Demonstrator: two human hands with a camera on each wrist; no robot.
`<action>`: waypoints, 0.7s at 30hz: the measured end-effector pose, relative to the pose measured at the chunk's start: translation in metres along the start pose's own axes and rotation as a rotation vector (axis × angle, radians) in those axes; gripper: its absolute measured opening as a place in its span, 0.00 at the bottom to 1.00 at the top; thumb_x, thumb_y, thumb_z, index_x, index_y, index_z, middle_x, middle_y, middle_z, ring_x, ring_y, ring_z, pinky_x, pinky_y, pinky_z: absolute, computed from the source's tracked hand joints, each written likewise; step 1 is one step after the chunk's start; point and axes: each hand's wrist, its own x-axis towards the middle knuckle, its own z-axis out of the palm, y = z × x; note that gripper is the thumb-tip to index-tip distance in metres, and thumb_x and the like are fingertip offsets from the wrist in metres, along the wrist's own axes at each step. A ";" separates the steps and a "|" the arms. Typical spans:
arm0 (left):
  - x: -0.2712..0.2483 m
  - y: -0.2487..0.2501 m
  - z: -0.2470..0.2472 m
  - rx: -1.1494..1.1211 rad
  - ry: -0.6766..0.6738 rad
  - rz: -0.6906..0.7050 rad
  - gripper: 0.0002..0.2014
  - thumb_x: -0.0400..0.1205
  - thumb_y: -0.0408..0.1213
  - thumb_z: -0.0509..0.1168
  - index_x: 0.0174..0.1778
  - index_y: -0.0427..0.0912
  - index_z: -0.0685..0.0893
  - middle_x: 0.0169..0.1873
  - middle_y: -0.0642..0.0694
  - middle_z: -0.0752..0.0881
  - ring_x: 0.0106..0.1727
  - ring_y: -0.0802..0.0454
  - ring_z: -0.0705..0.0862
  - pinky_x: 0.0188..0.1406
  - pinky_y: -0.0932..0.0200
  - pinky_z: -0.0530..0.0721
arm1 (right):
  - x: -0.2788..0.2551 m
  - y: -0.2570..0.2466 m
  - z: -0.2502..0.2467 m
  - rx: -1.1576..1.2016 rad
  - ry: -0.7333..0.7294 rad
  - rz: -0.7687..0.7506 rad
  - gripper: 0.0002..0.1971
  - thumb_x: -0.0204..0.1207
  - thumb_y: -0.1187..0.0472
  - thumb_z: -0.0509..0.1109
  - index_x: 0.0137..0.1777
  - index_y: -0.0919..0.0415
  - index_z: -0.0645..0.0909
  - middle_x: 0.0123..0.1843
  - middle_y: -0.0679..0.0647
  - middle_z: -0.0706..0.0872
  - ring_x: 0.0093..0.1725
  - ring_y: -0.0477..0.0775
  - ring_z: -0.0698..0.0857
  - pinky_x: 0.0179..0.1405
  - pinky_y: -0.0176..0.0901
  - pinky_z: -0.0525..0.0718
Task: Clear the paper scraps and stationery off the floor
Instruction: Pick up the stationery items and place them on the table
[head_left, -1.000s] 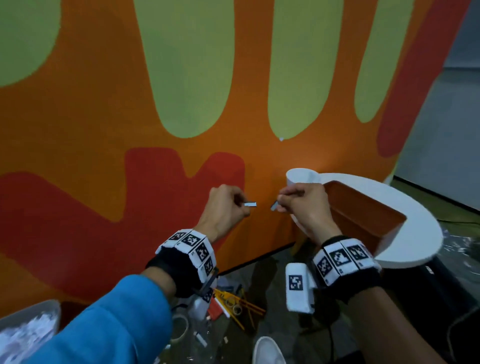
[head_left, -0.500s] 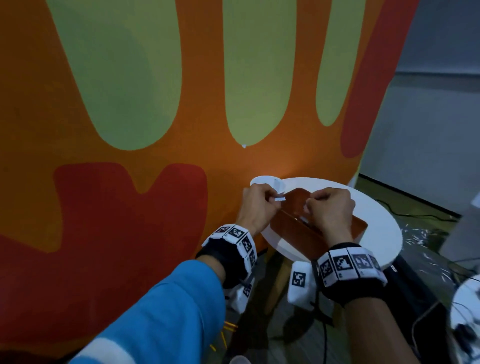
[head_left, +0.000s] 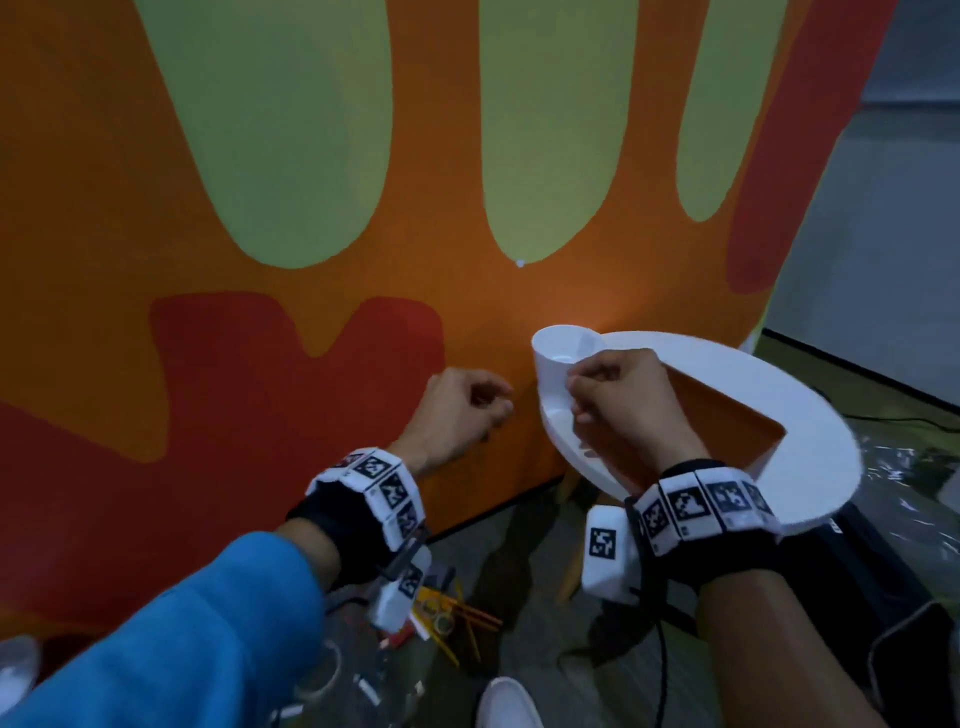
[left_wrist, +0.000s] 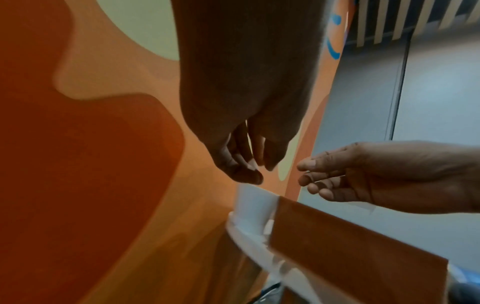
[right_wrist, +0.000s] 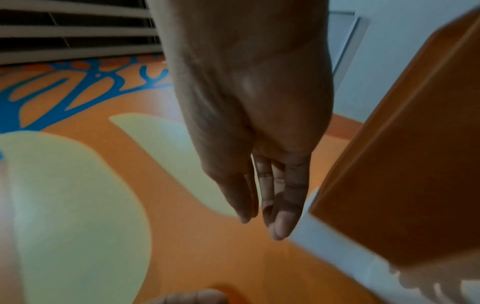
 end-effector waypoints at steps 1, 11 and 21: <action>-0.012 -0.012 -0.018 0.032 -0.051 -0.016 0.06 0.82 0.38 0.72 0.53 0.46 0.90 0.38 0.50 0.92 0.37 0.55 0.91 0.38 0.51 0.92 | -0.002 0.000 0.019 0.001 -0.068 0.002 0.04 0.77 0.67 0.74 0.49 0.63 0.88 0.37 0.60 0.90 0.32 0.55 0.89 0.32 0.46 0.89; -0.114 -0.202 -0.100 0.161 -0.280 -0.391 0.07 0.81 0.37 0.73 0.52 0.39 0.91 0.35 0.45 0.91 0.35 0.54 0.87 0.34 0.56 0.89 | -0.044 0.080 0.263 -0.260 -0.823 0.148 0.06 0.79 0.69 0.70 0.42 0.67 0.86 0.35 0.68 0.86 0.26 0.53 0.86 0.30 0.46 0.90; -0.182 -0.374 -0.057 0.249 -0.383 -0.651 0.06 0.81 0.31 0.70 0.48 0.41 0.93 0.41 0.51 0.90 0.43 0.59 0.86 0.41 0.72 0.78 | -0.081 0.247 0.380 -0.577 -0.987 0.280 0.09 0.82 0.68 0.67 0.58 0.68 0.83 0.37 0.55 0.83 0.27 0.43 0.85 0.22 0.30 0.81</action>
